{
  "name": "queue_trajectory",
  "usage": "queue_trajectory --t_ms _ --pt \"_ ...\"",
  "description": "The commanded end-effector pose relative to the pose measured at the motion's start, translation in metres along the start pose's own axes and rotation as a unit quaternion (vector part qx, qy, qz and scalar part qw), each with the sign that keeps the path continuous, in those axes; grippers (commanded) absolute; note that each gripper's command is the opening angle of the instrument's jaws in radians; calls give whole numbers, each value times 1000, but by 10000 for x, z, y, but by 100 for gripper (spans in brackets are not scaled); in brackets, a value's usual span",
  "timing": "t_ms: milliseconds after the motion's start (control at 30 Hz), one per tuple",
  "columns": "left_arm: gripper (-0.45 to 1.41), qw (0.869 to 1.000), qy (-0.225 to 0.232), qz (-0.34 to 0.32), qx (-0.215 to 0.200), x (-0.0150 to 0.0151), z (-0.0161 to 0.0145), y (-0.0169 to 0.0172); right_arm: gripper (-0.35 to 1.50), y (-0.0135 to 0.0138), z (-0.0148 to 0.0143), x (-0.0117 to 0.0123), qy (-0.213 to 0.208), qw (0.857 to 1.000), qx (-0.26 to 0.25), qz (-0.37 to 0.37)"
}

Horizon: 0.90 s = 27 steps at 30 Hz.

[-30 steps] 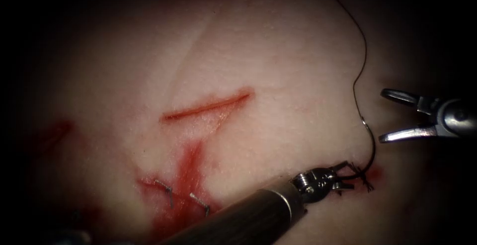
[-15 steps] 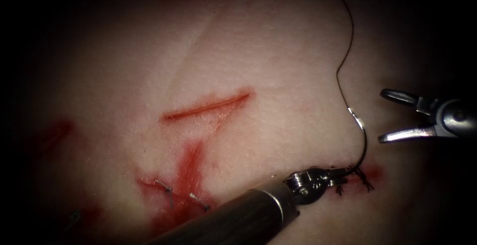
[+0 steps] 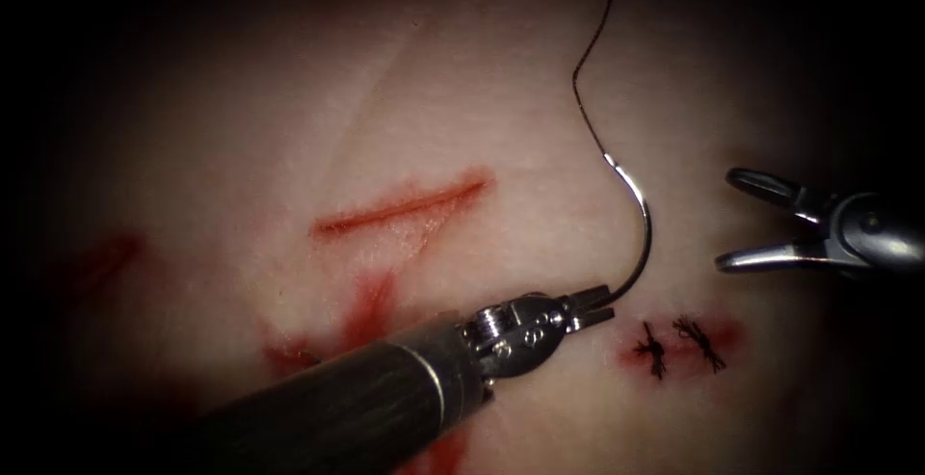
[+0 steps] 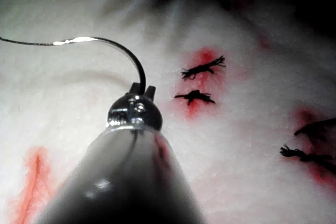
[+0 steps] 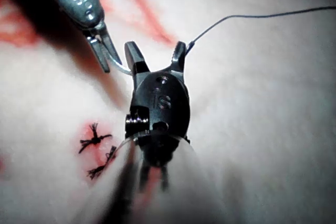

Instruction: Wound Closure

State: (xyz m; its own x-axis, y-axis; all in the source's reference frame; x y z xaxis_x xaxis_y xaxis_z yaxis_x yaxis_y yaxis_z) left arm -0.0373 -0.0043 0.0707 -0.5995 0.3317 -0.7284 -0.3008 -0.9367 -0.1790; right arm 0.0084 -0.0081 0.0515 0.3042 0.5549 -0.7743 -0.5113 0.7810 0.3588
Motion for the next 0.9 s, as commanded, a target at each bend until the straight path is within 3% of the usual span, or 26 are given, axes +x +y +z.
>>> queue_trajectory --t_ms 33,167,367,533,700,900 --pt "-45 1000 -2 8 12 -1 2 -4 106 -7 17 3 -4 1000 -6 19" --pt "-45 996 -10 52 73 0 -22 -21 116 0 43 18 -12 998 -24 49" --pt "-45 987 -13 96 130 0 -40 -31 133 0 87 38 -18 996 -43 80" --pt "-45 969 -19 166 180 -2 -48 -36 126 -5 115 53 -13 995 -30 95" --pt "-45 958 -32 168 230 -4 -57 -39 126 -16 137 61 -22 994 -40 99" --pt "-45 954 -31 173 244 -4 -62 -43 123 -17 142 63 -25 994 -42 100"
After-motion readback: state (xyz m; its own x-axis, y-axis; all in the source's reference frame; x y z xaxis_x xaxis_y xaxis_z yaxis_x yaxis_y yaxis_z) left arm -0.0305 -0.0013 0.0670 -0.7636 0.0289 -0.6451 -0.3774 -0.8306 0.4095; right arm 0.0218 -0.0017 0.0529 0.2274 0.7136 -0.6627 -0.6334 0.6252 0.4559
